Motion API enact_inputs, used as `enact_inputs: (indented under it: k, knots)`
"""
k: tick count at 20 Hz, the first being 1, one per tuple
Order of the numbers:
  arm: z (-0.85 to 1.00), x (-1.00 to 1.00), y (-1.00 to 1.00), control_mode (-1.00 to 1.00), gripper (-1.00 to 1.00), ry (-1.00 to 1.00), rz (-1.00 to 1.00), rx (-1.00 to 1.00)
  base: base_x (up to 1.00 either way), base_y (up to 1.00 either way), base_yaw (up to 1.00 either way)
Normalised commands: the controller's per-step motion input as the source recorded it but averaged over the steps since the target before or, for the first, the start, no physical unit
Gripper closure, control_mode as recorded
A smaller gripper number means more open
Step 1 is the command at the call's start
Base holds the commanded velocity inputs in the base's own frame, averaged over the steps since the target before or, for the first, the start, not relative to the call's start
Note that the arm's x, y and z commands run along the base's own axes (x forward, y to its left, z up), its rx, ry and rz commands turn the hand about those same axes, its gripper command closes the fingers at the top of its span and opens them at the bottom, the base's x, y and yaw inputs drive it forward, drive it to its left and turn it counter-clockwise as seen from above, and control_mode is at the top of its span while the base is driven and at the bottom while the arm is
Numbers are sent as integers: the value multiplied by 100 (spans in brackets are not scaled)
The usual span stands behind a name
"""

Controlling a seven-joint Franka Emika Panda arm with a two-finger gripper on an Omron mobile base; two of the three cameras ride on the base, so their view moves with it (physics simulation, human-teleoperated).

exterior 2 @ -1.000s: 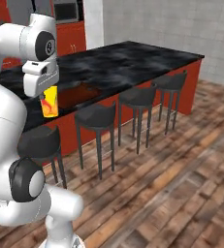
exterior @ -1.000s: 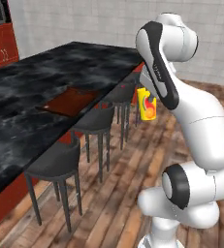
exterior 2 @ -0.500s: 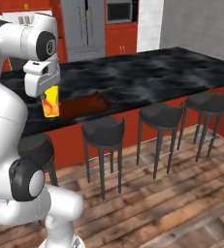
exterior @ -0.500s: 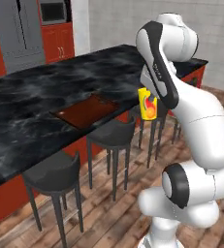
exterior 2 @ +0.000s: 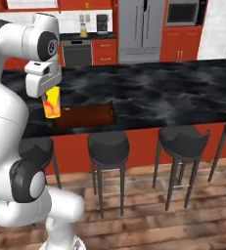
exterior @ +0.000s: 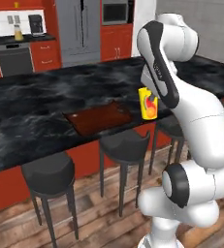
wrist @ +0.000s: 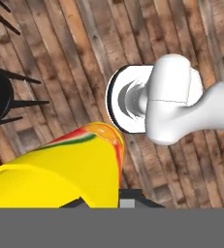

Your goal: There is a tray on the dining counter. Grab the cup, mug, and pitcher and place them on the tray. The pitcher may be placed next to the tray if it cannot fit the tray.

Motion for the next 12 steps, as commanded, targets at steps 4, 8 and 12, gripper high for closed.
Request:
enact_inputs:
  k: [4, 8, 12]
  knots:
    - [0, 0, 0, 100, 100, 0, 0, 0, 69, -30, 57]
    - [0, 0, 0, 100, 100, 0, 0, 0, 94, -7, 47]
    - [0, 0, 0, 100, 100, 0, 0, 0, 100, -6, 37]
